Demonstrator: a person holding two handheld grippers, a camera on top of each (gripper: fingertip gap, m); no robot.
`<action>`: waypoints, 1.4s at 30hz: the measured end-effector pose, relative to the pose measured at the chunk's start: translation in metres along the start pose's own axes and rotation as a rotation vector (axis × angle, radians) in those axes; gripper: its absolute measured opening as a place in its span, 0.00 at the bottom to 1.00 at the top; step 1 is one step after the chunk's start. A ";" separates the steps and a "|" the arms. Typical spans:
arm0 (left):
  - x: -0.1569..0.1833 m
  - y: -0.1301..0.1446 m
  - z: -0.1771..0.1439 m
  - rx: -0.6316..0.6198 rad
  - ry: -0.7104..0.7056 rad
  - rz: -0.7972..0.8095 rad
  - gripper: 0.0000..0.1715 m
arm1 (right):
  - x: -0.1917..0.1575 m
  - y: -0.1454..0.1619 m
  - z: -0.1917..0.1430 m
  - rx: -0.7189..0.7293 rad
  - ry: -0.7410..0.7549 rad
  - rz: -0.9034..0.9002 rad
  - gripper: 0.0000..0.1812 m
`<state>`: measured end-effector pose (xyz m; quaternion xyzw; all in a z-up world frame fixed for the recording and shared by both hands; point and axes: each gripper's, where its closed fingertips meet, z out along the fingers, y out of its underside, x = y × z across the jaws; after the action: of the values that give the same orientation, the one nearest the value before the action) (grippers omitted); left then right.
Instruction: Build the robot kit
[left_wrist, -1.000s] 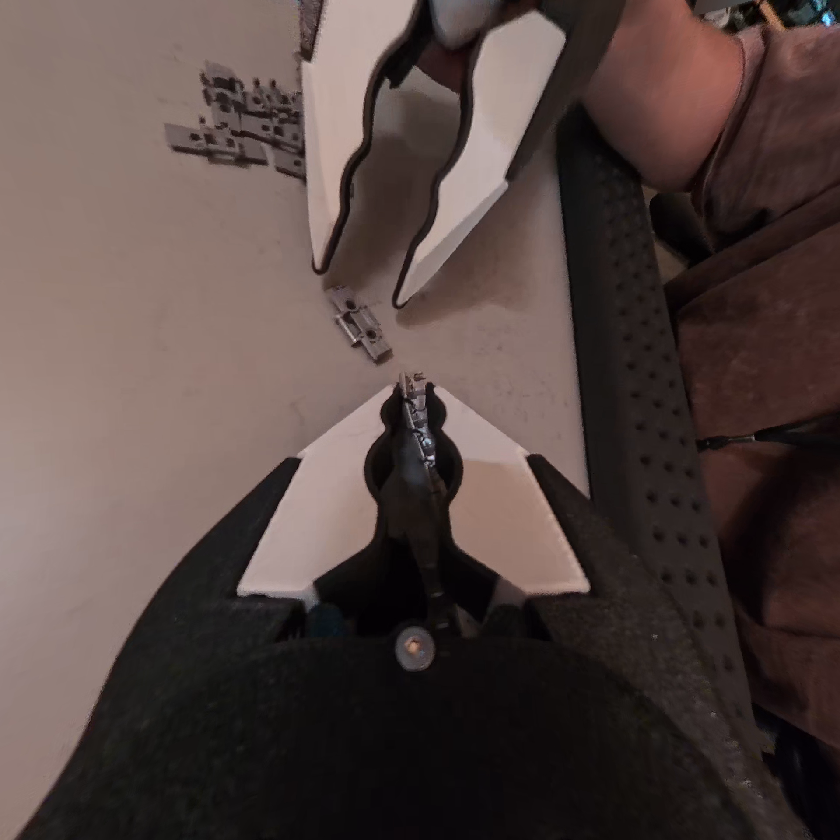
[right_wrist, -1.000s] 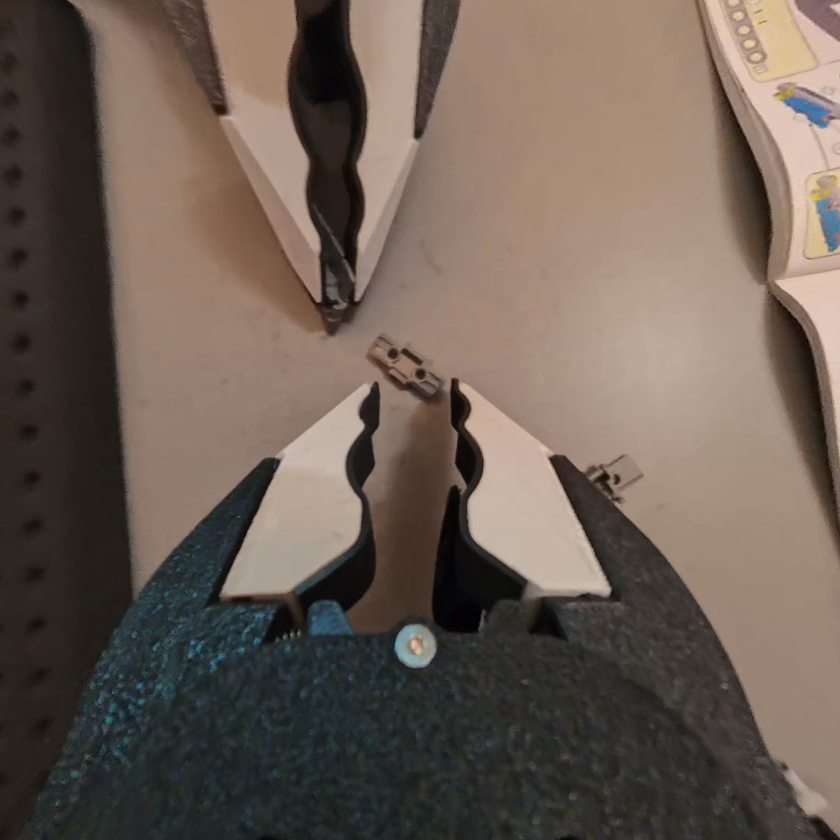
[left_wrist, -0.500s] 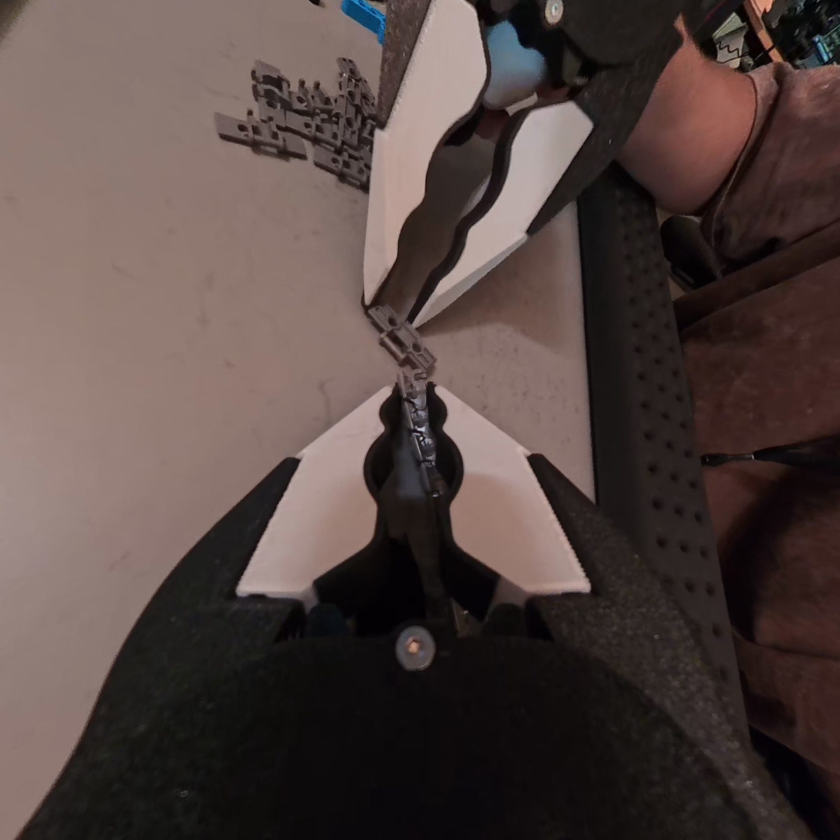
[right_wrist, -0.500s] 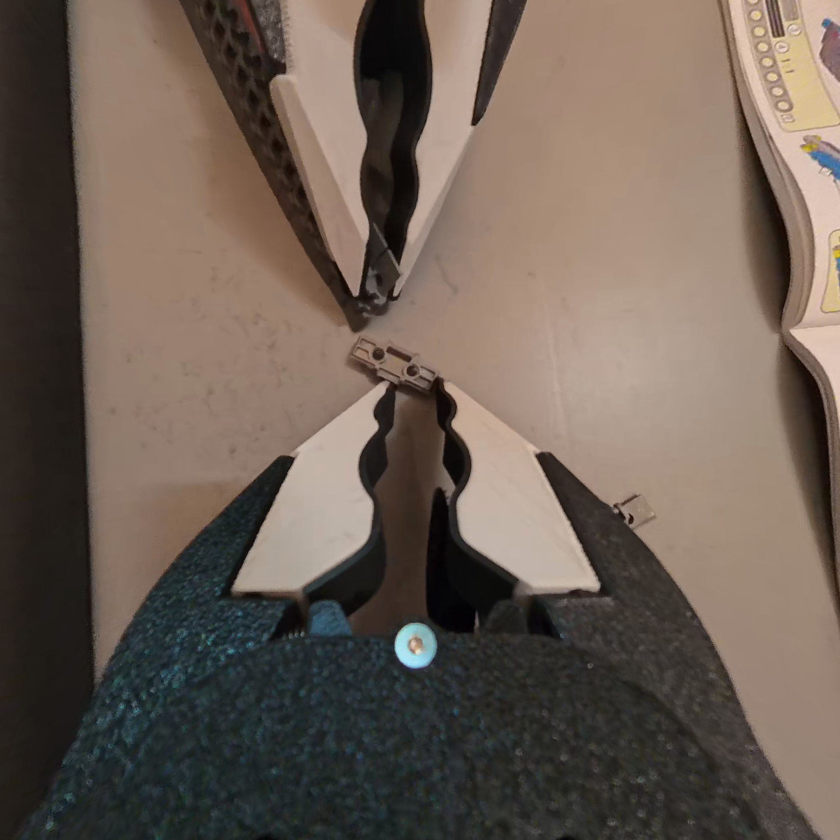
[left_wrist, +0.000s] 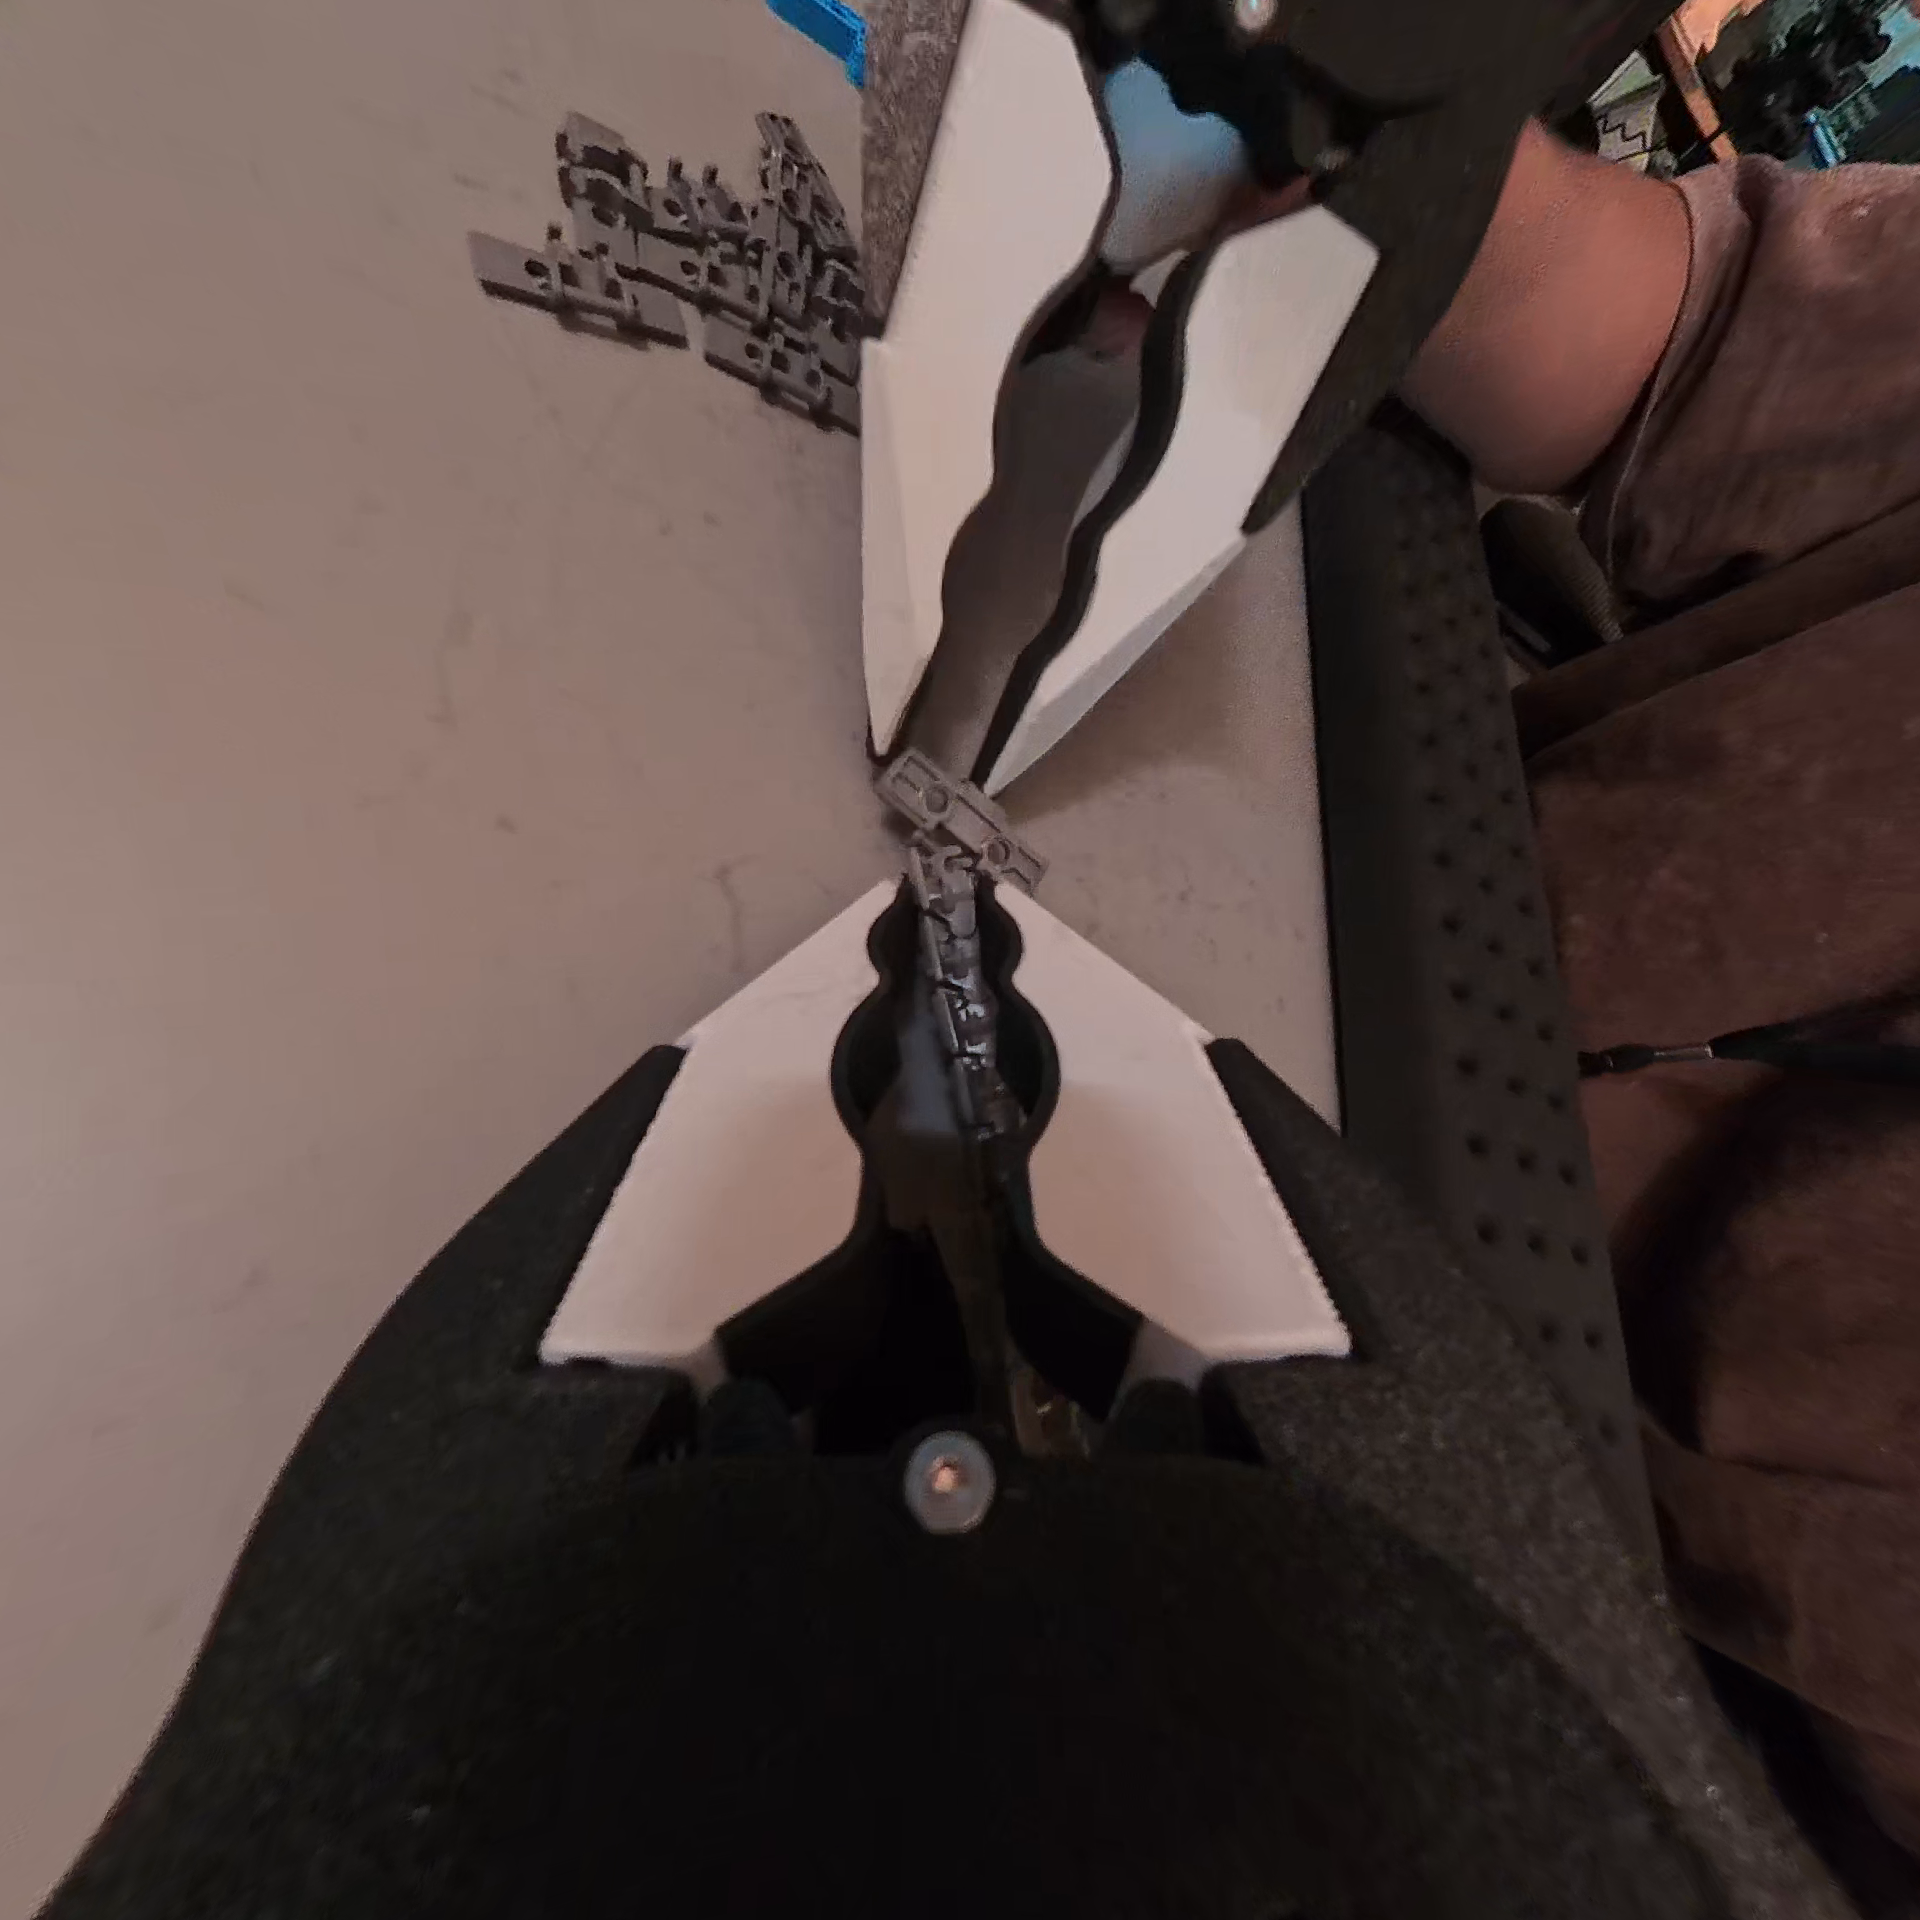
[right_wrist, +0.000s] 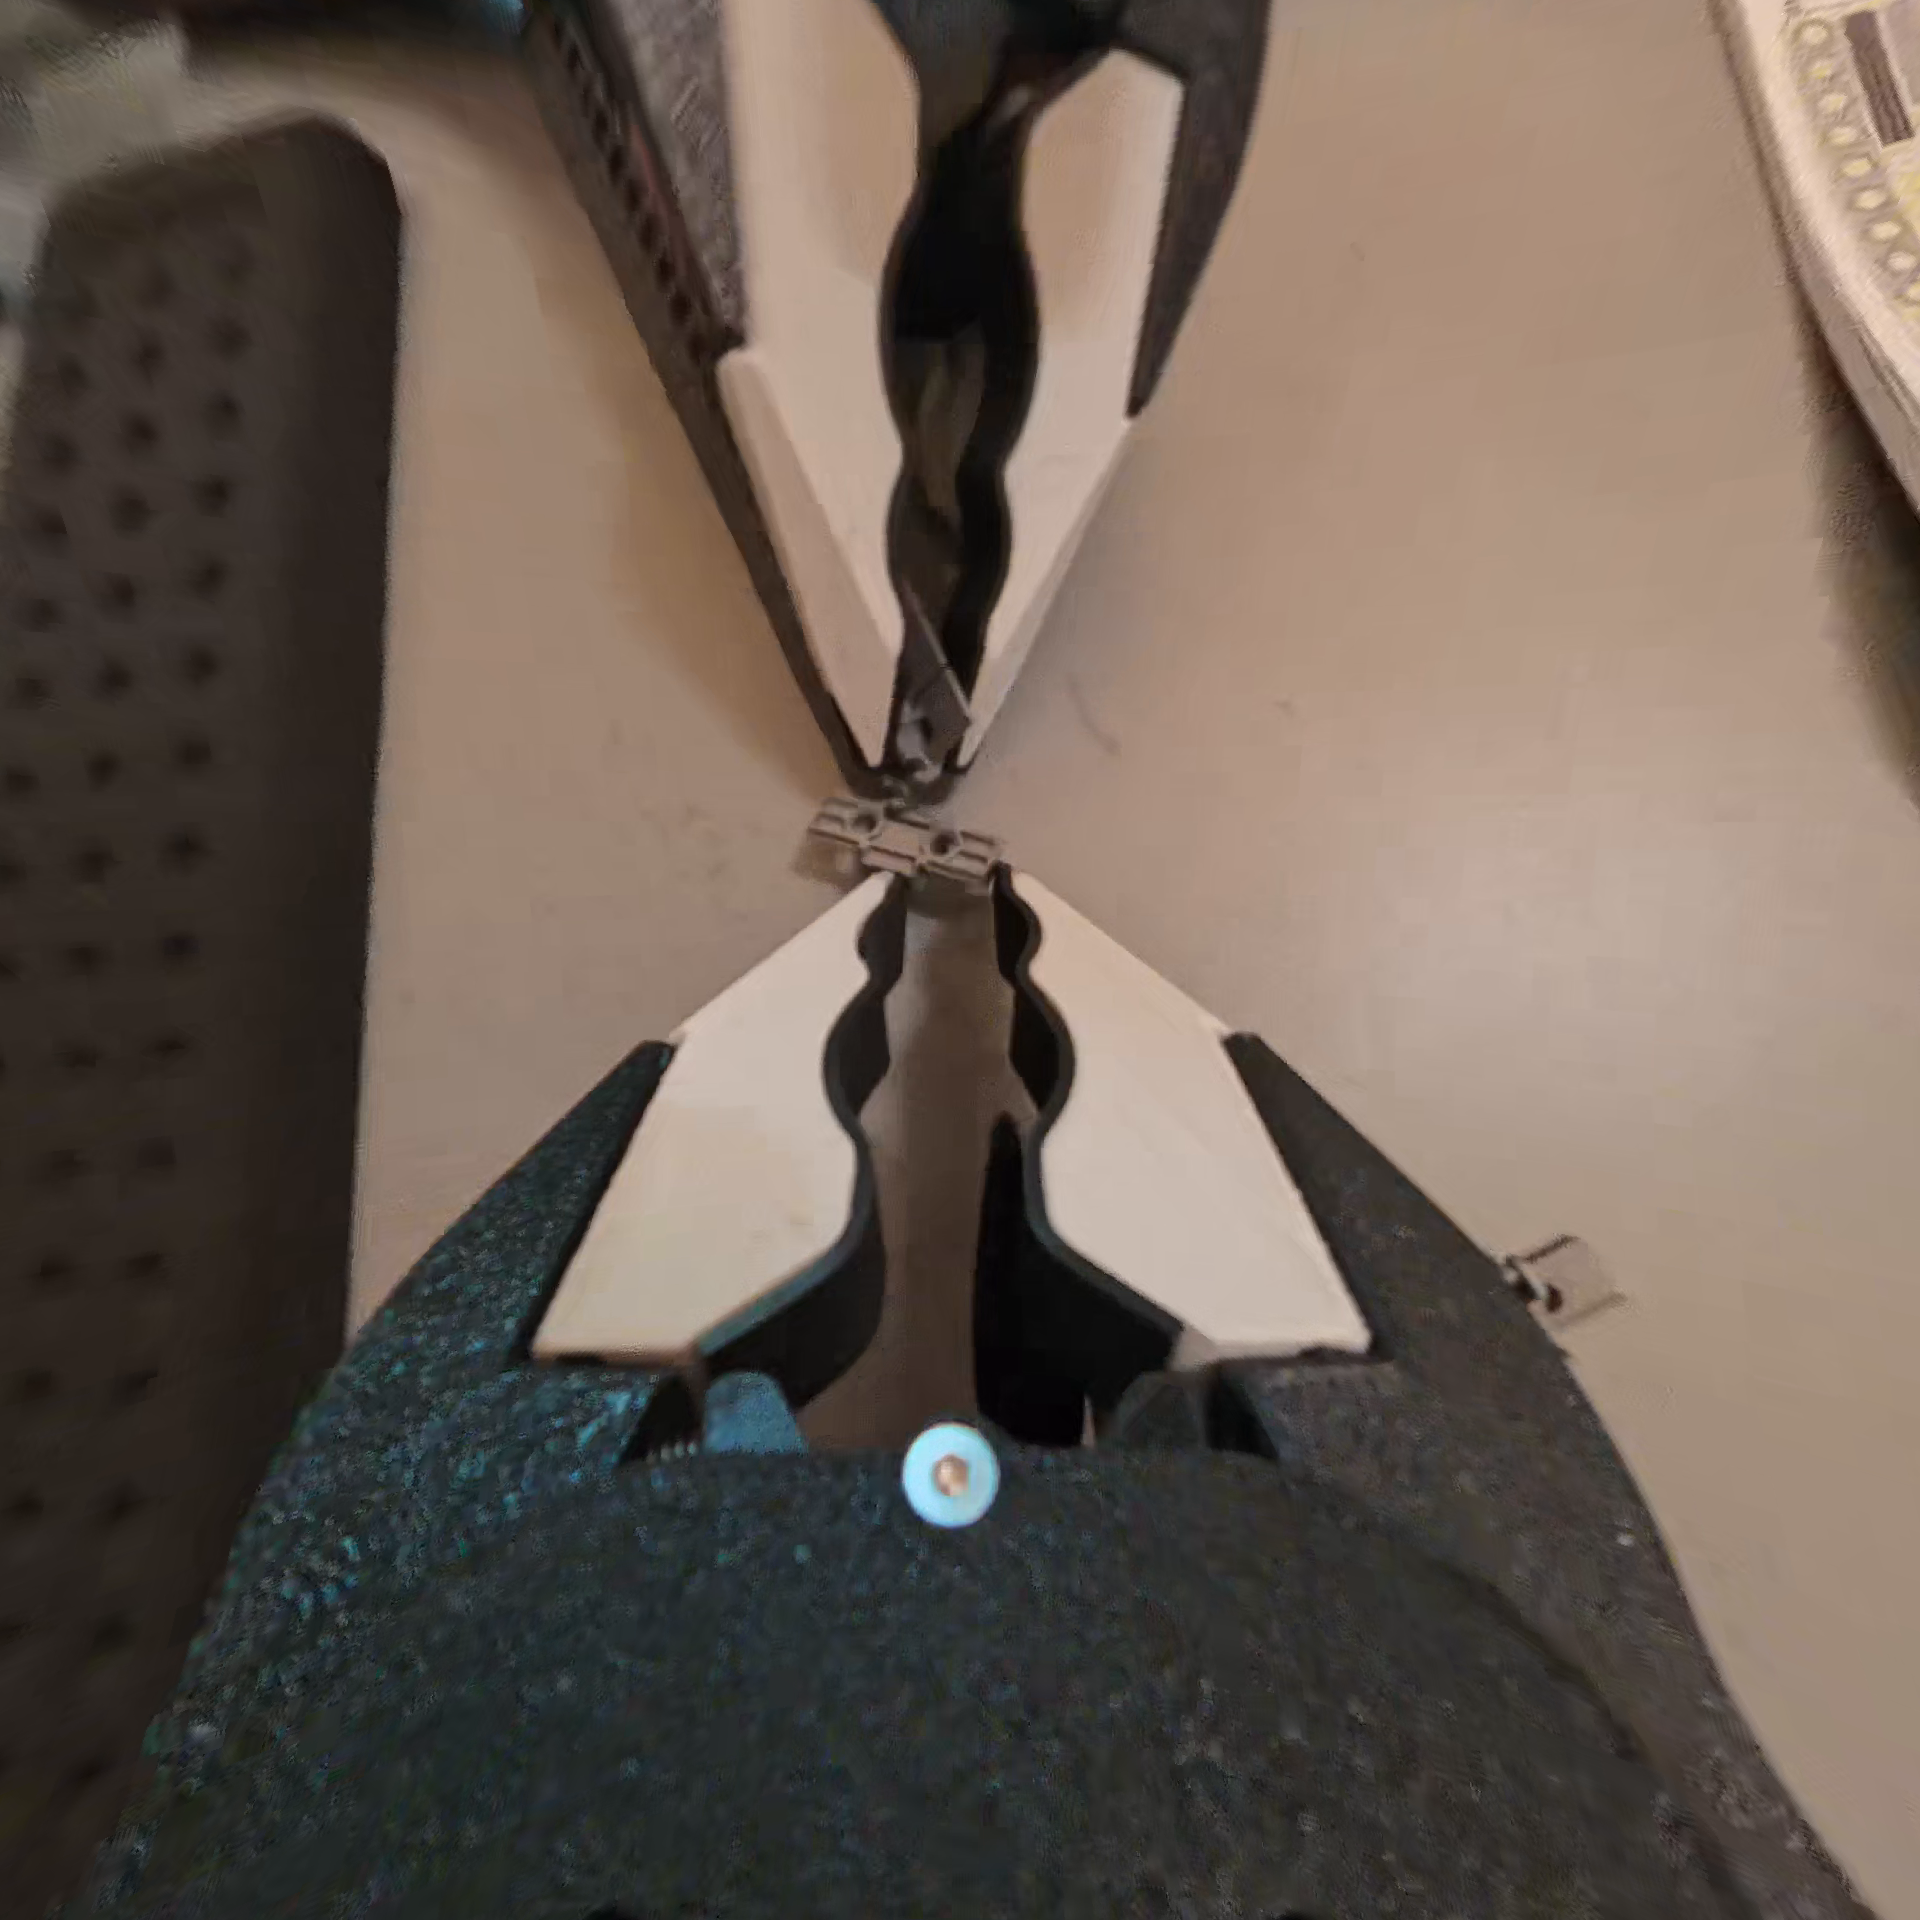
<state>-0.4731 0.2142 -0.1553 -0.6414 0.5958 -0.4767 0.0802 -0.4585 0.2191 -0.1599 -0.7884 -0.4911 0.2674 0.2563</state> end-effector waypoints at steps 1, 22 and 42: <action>0.000 0.000 0.000 0.001 0.001 -0.003 0.06 | 0.002 -0.004 -0.002 0.036 -0.001 0.023 0.05; 0.001 0.001 0.001 -0.009 0.012 -0.009 0.06 | -0.012 0.007 0.006 -0.103 0.183 -0.425 0.13; -0.015 -0.011 -0.007 -0.087 -0.472 0.510 0.06 | -0.020 0.005 -0.014 -0.211 0.021 0.026 0.01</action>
<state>-0.4679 0.2332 -0.1520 -0.5671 0.7217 -0.2543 0.3048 -0.4541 0.1968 -0.1497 -0.8201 -0.5035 0.2093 0.1736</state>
